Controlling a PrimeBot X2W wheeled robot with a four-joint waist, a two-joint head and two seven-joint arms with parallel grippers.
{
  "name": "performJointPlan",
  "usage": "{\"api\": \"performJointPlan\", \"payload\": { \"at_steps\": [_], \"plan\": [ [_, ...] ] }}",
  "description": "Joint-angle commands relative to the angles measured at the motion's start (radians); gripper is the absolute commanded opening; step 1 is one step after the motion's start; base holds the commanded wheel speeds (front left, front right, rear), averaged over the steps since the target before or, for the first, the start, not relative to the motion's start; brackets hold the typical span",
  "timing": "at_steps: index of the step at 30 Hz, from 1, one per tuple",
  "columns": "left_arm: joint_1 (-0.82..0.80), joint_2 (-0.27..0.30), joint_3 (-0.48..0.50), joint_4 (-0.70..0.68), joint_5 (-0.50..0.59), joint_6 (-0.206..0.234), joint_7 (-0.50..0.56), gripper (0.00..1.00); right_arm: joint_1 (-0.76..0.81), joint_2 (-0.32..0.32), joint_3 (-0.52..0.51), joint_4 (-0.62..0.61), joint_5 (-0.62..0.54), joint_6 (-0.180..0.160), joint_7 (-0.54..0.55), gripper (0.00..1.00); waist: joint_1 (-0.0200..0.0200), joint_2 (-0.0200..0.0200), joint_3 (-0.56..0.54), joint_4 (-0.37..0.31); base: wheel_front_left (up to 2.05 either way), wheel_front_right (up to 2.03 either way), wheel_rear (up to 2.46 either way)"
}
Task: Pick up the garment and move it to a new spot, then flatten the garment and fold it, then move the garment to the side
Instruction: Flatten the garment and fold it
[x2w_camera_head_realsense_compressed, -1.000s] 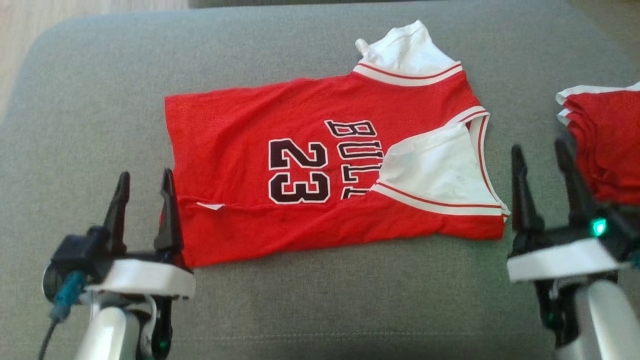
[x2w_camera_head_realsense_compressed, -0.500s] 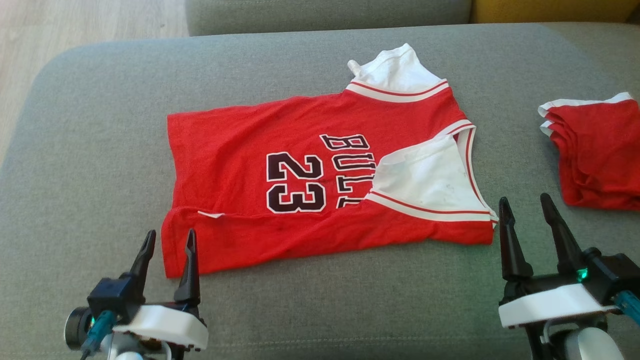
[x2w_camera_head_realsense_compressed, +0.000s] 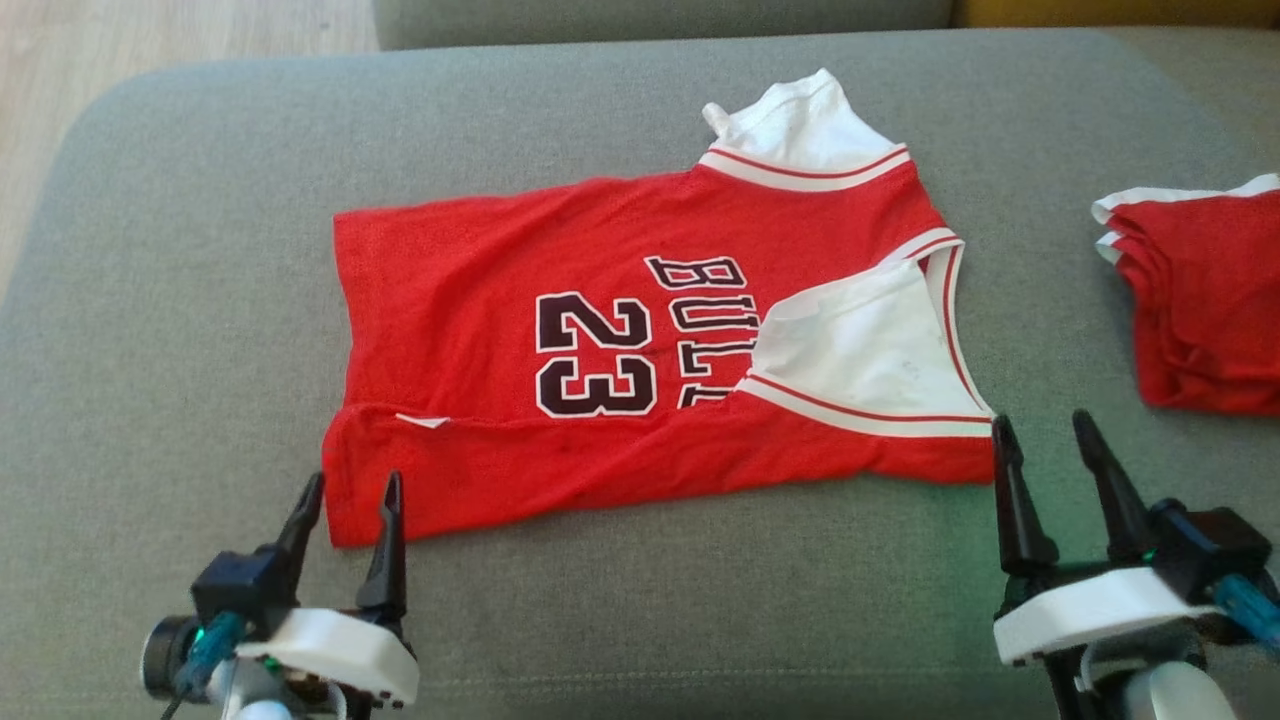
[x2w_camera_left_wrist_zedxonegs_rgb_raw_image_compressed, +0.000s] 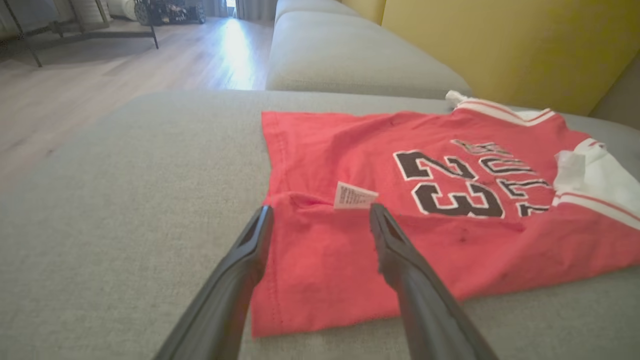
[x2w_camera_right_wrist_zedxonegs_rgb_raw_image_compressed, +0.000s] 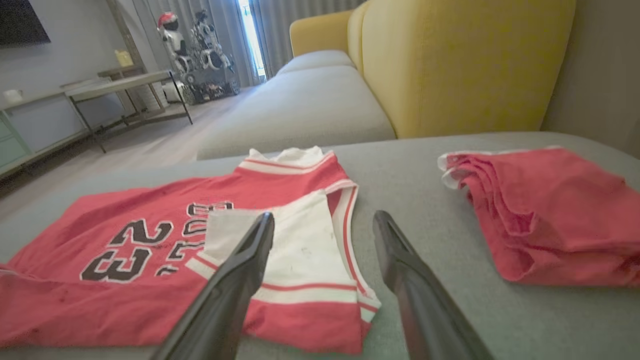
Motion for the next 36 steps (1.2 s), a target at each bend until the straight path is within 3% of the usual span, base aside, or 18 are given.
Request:
{"api": "performJointPlan", "payload": {
  "at_steps": [1,11,20,21,22,23,24,25,36],
  "plan": [
    [-0.054,0.004,0.033,-0.012,-0.007,-0.002,0.004,1.00,-0.034,-0.005,0.013,-0.014,-0.010,0.004,0.014,1.00,0.0000,0.0000,0.012,0.003,0.00,0.00,0.00],
    [-0.116,-0.014,0.041,0.142,-0.093,-0.041,0.060,1.00,-0.103,-0.001,-0.030,0.146,-0.022,0.004,0.099,1.00,0.0000,0.0000,0.093,0.017,0.00,0.00,0.00],
    [-0.167,-0.019,0.027,0.227,-0.132,-0.066,0.124,1.00,-0.164,-0.001,-0.001,0.267,0.035,0.004,0.127,1.00,0.0000,0.0000,0.127,0.022,0.00,0.00,0.00],
    [-0.169,-0.019,0.026,0.233,-0.136,-0.069,0.130,0.87,-0.166,-0.001,0.003,0.277,0.047,0.004,0.132,0.99,0.0000,0.0000,0.127,0.021,0.00,0.00,0.00],
    [-0.171,-0.018,0.022,0.239,-0.138,-0.073,0.137,0.49,-0.169,-0.001,0.006,0.285,0.052,0.004,0.133,0.71,0.0000,0.0000,0.128,0.020,0.00,0.00,0.00],
    [-0.172,-0.018,0.019,0.242,-0.141,-0.077,0.141,0.20,-0.171,-0.001,0.008,0.291,0.059,0.004,0.133,0.43,0.0000,0.0000,0.128,0.019,0.00,0.00,0.00],
    [-0.172,-0.017,0.016,0.246,-0.144,-0.080,0.146,0.00,-0.173,-0.001,0.011,0.295,0.067,0.004,0.131,0.18,0.0000,0.0000,0.128,0.018,0.00,0.00,0.00],
    [-0.171,-0.016,0.014,0.247,-0.146,-0.081,0.148,0.00,-0.175,-0.001,0.013,0.299,0.070,0.004,0.129,0.00,0.0000,0.0000,0.128,0.016,0.00,0.00,0.00],
    [-0.126,-0.002,0.026,0.186,-0.166,-0.071,0.126,0.00,-0.110,-0.001,0.026,0.276,0.121,0.004,0.097,0.00,0.0000,0.0000,0.088,0.015,0.00,0.00,0.00]
  ]
}}
